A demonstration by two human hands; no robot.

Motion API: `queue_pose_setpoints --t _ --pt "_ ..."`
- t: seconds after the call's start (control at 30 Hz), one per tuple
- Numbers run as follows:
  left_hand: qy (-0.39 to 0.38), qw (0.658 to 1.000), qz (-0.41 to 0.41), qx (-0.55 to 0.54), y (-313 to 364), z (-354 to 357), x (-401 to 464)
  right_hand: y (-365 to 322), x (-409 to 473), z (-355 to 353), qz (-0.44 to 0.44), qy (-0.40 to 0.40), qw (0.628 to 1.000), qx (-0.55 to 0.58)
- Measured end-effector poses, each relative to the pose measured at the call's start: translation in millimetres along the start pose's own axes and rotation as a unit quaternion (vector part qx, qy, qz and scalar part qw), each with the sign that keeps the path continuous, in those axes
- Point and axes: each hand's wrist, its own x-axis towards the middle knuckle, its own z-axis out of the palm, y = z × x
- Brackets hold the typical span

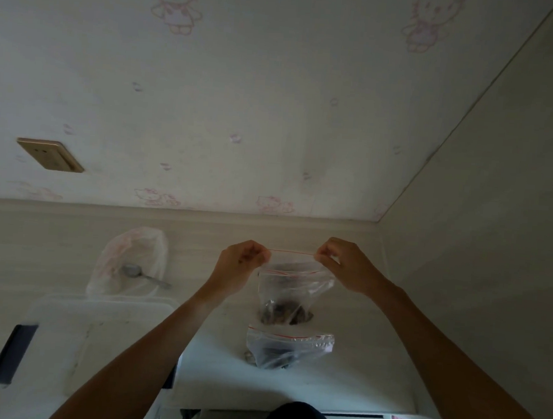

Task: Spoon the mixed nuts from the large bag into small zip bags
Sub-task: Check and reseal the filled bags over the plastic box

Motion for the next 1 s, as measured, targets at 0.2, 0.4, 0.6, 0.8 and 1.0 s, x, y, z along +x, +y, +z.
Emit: queue_pose_setpoints --t 0.2,0.4,0.6,0.8,1.0 --pt "-0.047 0.999 0.010 0.002 -1 -6 -8 0 -11 -1 0.058 -0.014 0.990 0.131" --pt "-0.110 0.987 0.086 0.080 -4 -3 -24 -2 -34 1 0.037 -0.109 0.993 0.023" --pt "-0.060 0.981 0.166 0.082 8 -4 -32 -14 -46 9 -0.007 0.004 0.997 0.081" --pt "-0.109 0.966 0.197 0.126 12 -22 -54 -28 -66 5 -0.055 0.016 0.996 0.070" --pt "-0.222 0.962 0.110 0.118 1 -20 -90 -25 -98 21 0.003 -0.117 0.990 0.080"
